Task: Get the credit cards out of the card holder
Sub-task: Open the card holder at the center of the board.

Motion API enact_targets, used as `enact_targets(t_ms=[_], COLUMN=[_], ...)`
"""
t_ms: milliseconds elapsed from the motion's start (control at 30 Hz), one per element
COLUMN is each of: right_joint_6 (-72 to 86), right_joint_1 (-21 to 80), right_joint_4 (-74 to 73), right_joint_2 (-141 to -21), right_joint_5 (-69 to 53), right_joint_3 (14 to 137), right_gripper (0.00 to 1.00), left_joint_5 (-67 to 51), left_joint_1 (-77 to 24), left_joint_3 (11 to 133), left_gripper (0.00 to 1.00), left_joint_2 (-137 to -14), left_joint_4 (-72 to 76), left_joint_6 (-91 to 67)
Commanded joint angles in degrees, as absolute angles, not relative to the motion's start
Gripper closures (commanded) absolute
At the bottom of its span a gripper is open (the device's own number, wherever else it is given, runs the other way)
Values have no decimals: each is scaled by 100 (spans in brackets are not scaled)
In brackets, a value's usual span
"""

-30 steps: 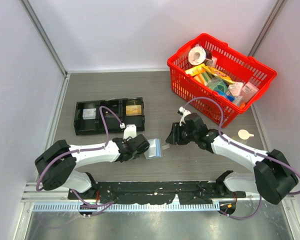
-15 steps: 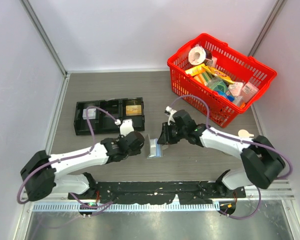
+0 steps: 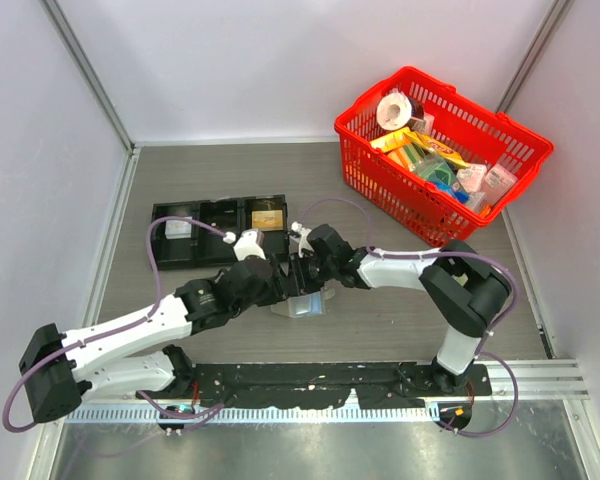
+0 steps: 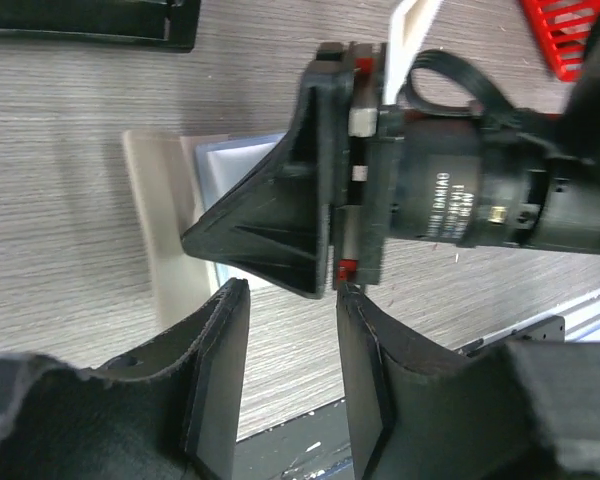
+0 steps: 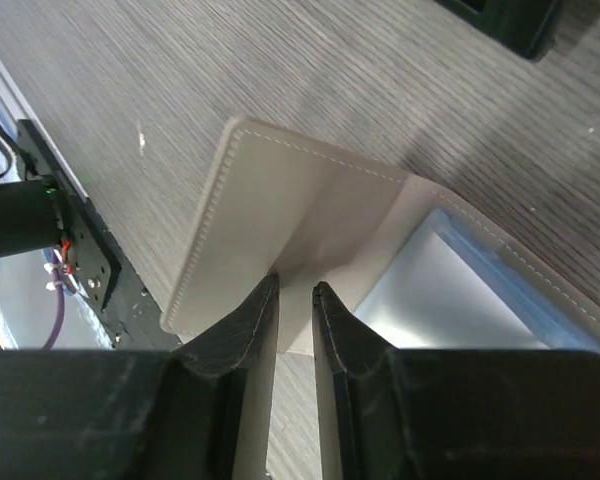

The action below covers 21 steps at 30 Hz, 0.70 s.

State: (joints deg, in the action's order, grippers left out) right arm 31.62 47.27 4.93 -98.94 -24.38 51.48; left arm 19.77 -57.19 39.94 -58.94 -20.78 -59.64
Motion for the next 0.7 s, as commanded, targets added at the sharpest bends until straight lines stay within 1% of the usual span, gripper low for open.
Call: enact_targets(t_ms=[0, 133, 200, 333, 467, 567, 633, 667], right_joint_6=[3208, 3243, 3269, 3287, 3217, 3164, 3190, 3225], right_joint_1=[4790, 4790, 4790, 4790, 4799, 4790, 4781, 4781], right_joint_4=[808, 861, 888, 896, 748, 502, 335, 273], right_joint_2=[-10142, -10187, -10178, -10099, -9897, -9494, -9213, -9028], right_joint_5=[-2532, -2479, -2461, -2382, -2250, -1804, -1400, -1293], right_joint_3=[5326, 5265, 5230, 5194, 5151, 5036, 4931, 4852], right_gripper=[76, 79, 79, 80, 80, 79, 77, 73], left_joint_5=[1845, 2047, 2144, 2136, 2144, 2241, 2250, 2250], left_joint_1=[-5713, -5687, -5617, -5353, -5186, -5168, -5150, -5133], left_joint_3=[3894, 3561, 3306, 2735, 2514, 2452, 2408, 2382], left_gripper=[62, 78, 85, 92, 95, 96, 96, 96], left_joint_2=[-5985, -6143, -6179, -6284, -6363, -6381, -6416, -6442], left_joint_4=[-1652, -1600, -1495, -1205, -1151, -1204, -1187, -1169], left_joint_6=[-6064, -6424, -6714, -7022, -7119, -7154, -7180, -7172])
